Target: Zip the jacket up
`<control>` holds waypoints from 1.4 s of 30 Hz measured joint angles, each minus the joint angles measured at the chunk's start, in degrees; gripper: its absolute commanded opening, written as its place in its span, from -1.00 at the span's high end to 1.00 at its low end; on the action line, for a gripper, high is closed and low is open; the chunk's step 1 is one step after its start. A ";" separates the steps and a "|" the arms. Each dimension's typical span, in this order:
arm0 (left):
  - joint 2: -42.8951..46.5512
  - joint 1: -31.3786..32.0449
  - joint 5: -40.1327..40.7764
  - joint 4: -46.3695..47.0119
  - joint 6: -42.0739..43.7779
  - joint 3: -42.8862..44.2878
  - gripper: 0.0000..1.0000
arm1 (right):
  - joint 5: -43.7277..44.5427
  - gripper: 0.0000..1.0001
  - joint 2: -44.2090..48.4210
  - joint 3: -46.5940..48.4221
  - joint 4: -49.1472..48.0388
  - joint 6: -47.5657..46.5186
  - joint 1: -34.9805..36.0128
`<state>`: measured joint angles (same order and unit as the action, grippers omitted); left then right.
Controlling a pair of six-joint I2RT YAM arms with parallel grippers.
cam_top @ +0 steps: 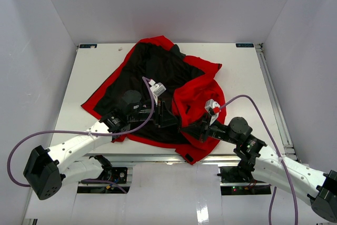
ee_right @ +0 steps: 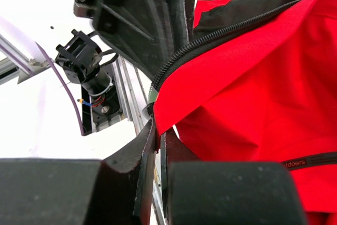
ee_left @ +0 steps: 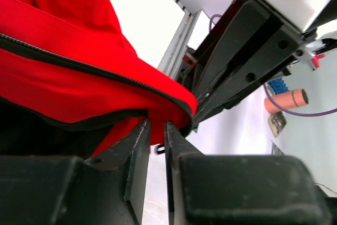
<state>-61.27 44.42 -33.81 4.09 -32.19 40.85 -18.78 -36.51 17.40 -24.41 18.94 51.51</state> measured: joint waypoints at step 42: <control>10.25 -49.33 46.56 -21.90 -14.77 -9.14 -0.44 | 11.24 0.85 3.36 12.10 20.99 -0.12 0.00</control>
<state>-51.02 -4.91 12.75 -17.81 -46.97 31.72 -7.54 -33.16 29.50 -3.43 18.82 51.51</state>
